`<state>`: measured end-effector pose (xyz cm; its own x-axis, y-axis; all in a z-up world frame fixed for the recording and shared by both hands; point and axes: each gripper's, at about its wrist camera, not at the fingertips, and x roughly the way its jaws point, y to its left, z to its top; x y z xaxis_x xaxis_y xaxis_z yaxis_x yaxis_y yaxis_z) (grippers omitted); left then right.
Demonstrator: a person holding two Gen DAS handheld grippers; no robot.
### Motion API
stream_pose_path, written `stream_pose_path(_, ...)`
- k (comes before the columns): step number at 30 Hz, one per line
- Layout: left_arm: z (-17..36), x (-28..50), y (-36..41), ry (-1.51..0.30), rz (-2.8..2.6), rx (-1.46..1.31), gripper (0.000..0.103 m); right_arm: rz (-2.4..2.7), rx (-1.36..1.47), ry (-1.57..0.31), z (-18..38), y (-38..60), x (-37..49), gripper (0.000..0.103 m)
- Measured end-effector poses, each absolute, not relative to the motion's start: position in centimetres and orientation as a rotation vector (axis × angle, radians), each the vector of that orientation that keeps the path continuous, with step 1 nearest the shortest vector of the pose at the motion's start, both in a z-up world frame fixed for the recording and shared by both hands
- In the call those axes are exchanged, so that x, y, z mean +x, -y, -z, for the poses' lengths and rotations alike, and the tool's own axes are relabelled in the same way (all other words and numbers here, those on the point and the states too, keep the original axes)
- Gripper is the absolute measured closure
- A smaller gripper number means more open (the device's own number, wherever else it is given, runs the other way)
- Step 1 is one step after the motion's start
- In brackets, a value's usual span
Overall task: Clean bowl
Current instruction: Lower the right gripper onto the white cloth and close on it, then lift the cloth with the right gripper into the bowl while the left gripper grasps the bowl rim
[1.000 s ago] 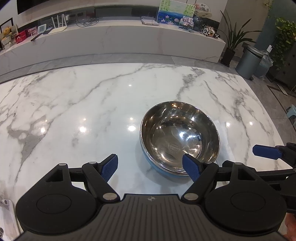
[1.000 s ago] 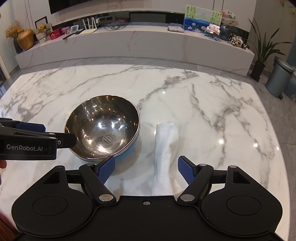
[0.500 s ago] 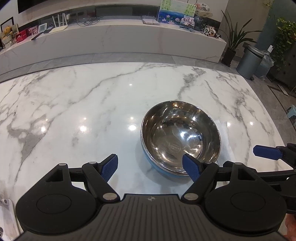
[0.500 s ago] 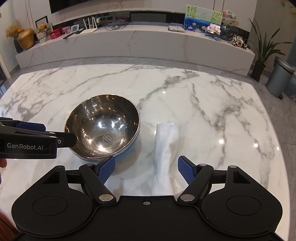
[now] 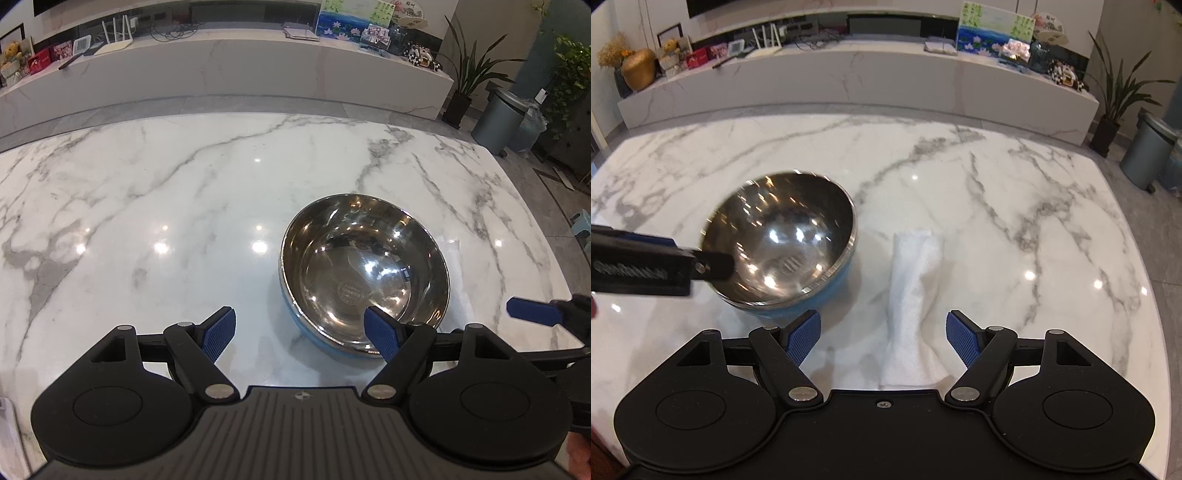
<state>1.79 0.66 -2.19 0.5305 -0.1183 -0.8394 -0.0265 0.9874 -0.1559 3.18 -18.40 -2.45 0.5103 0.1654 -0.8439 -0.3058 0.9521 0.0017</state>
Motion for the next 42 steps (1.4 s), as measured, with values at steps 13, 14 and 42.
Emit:
stream_pose_path(13, 3.8, 3.1, -0.1, -1.059, 0.076, -0.128, 0.027, -0.259, -0.14, -1.059, 5.8, 20.3, 4.1, 0.043)
stream_pose_path(14, 3.8, 3.1, -0.1, -1.062, 0.08, -0.127, 0.027, -0.261, -0.138, -1.062, 6.0, 20.4, 4.2, 0.044)
stream_pose_path(42, 4.5, 3.3, -0.4, -1.054, 0.1, -0.155, 0.064, -0.376, -0.105, -0.908, 2.7, 18.8, 3.5, 0.088)
